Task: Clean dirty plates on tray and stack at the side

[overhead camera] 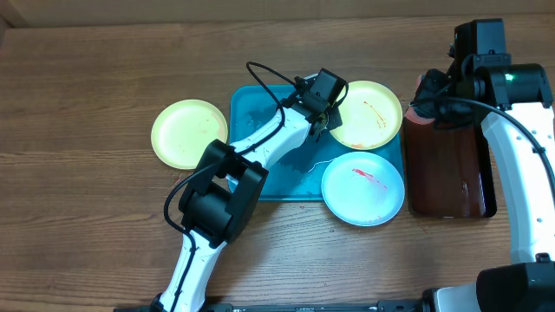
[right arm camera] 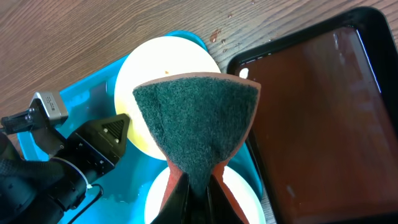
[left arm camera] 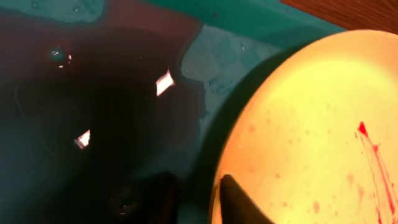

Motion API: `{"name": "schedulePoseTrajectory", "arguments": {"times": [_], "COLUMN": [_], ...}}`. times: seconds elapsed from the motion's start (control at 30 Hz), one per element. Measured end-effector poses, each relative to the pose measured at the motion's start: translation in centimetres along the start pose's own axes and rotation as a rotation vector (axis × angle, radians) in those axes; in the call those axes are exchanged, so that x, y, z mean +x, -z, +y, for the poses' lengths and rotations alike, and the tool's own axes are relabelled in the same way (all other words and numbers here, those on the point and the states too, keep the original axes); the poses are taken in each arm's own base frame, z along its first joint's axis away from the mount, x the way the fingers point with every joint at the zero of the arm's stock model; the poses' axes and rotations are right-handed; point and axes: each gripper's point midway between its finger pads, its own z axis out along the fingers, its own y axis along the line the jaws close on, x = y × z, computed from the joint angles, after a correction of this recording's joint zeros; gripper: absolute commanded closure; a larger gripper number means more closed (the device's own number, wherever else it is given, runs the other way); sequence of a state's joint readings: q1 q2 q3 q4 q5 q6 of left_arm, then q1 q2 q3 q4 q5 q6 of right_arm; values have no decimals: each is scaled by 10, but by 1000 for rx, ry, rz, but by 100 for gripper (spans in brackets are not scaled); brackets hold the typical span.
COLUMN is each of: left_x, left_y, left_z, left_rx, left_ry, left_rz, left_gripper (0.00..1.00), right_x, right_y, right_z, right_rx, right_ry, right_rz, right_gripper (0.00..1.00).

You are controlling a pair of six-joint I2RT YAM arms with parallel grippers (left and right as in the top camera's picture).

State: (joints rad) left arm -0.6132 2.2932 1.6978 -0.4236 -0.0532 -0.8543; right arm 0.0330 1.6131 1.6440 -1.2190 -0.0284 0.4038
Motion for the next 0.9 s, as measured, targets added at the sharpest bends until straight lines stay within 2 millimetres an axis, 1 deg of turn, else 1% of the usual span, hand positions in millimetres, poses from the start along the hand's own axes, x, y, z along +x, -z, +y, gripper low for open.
{"name": "schedulePoseTrajectory", "arguments": {"times": [0.07,0.3,0.43,0.53,0.6,0.67,0.77,0.9], "left_x": [-2,-12,-26,-37,-42,-44,-43,-32], "left_y": [-1,-2,-2,-2,3,14,36,57], "left_z": [2,11,12,30,45,62,91,120], "left_rx": [-1,20,46,17,-17,-65,-133,-168], "left_ry": [9,40,42,30,0,-25,-54,-107], "left_rz": [-4,15,-13,-12,8,43,116,238], "left_gripper": [96,96,96,96,96,96,96,96], "right_x": [0,0,0,0,0,0,-2,-5], "right_y": [0,0,0,0,0,0,0,-1], "right_z": [0,0,0,0,0,1,6,15], "right_rx": [0,0,0,0,-1,-5,-30,-70], "right_ry": [1,6,7,8,8,9,10,16], "right_rz": [1,1,1,1,0,-1,-7,-17], "right_gripper": [96,96,96,96,96,96,96,96]}}
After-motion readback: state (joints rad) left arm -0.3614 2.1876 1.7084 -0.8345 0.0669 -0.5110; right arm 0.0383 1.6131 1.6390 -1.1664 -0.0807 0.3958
